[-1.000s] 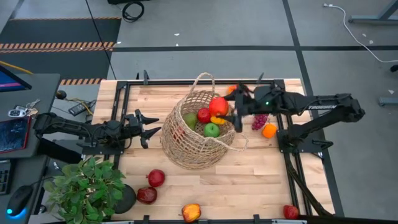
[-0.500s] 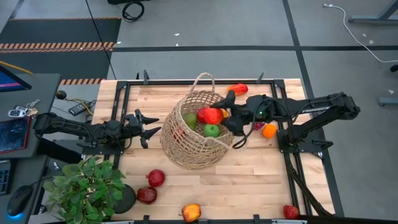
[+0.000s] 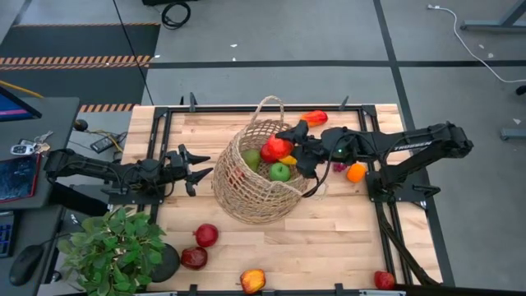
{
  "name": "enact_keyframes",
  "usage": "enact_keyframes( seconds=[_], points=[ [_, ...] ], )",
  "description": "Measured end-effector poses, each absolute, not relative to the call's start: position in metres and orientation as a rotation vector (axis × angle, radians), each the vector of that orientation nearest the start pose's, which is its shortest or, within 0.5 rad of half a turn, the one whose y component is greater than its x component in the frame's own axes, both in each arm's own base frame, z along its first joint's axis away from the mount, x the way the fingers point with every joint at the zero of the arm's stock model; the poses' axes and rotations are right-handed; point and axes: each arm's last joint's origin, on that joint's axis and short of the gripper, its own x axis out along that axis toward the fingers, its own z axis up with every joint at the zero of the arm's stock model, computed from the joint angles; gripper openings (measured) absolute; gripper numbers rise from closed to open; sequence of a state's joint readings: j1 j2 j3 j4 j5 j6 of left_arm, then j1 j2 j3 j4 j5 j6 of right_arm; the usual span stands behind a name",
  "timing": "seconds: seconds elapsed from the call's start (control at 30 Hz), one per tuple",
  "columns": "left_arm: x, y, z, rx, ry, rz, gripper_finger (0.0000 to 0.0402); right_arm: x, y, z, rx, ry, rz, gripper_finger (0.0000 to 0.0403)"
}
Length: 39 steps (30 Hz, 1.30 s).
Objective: Build produce basket
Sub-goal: Put the red apple into the basket
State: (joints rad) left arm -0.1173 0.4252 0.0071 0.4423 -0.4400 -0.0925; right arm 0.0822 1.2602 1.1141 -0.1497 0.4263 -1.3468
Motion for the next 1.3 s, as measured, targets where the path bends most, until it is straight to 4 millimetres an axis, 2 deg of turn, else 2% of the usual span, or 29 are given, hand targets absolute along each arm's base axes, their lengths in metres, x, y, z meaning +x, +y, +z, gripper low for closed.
enact_keyframes(
  seconds=[0.27,0.37,0.47,0.67,0.8,1.13,1.3],
  points=[
    [0.122,-0.002,0.170,-0.098,-0.039,0.322,0.0206,0.281,0.011,0.351,-1.387,0.475,-0.097,0.0337],
    [0.122,-0.002,0.170,-0.098,-0.039,0.322,0.0204,0.281,0.011,0.351,-1.319,0.467,-0.113,0.0338],
    [0.122,-0.002,0.170,-0.099,-0.039,0.322,0.0207,0.281,0.008,0.353,-1.103,0.428,-0.180,0.0334],
    [0.122,-0.002,0.170,-0.098,-0.039,0.322,0.0210,0.283,-0.005,0.360,-0.402,0.265,-0.376,0.0330],
    [0.122,-0.002,0.170,-0.098,-0.039,0.321,0.0205,0.283,-0.010,0.361,-0.017,0.182,-0.434,0.0335],
    [0.122,-0.002,0.170,-0.099,-0.039,0.321,0.0210,0.286,-0.012,0.373,0.505,-0.006,-0.261,0.0331],
    [0.122,-0.002,0.170,-0.099,-0.039,0.321,0.0205,0.286,-0.013,0.375,0.551,-0.024,-0.215,0.0332]
  ],
)
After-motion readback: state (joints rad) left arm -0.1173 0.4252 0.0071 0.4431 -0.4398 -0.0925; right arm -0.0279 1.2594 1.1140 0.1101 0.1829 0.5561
